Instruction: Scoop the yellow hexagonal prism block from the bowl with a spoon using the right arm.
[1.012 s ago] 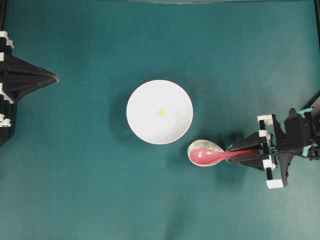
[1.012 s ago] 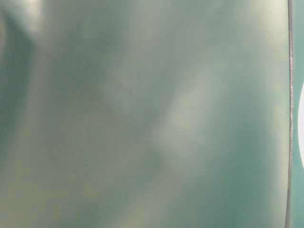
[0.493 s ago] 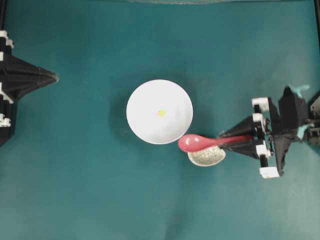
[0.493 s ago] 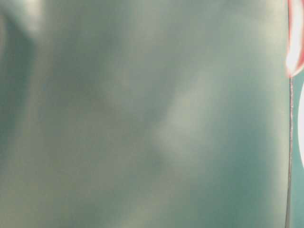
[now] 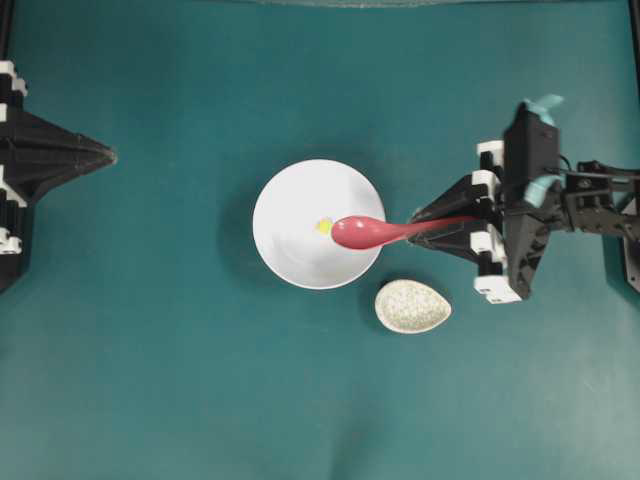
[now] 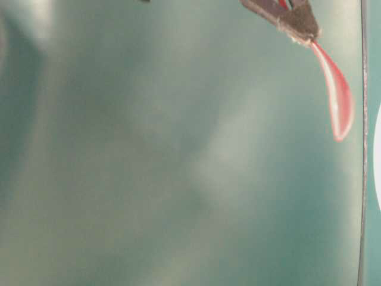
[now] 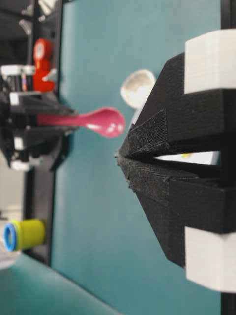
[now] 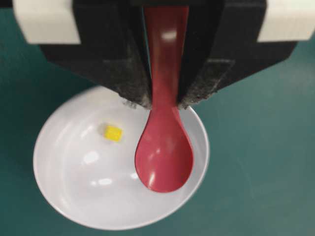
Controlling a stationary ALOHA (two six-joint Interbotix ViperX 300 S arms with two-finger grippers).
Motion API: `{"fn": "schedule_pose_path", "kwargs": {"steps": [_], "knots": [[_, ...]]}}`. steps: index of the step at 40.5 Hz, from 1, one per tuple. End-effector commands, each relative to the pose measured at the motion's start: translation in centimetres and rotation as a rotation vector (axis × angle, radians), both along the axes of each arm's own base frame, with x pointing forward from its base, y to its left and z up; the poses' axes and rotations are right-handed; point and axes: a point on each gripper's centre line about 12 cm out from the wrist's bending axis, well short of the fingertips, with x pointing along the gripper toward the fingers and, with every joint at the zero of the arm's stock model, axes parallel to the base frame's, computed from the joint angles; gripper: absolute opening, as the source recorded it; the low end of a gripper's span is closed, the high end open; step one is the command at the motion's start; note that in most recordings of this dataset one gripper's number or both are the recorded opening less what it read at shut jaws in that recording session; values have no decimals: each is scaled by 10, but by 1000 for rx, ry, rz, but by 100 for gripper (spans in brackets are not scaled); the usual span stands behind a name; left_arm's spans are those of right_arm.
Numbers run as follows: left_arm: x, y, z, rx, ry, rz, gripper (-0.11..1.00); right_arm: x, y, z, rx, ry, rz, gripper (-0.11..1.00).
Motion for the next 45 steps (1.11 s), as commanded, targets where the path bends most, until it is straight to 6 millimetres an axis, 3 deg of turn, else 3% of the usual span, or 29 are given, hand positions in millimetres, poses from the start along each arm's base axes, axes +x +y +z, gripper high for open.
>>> {"fn": "schedule_pose_path", "kwargs": {"steps": [1, 19, 33, 45], "knots": [[2, 1, 11, 5, -29, 3, -1, 9, -8, 13, 29, 29, -1, 25], [2, 1, 11, 7, -29, 3, -1, 41, -29, 18, 123, 265, 46, 25], [2, 1, 12, 7, -29, 3, -1, 66, -32, 13, 146, 423, 109, 25], [2, 1, 11, 7, -27, 3, -1, 71, -38, 6, 154, 581, 58, 25]]}}
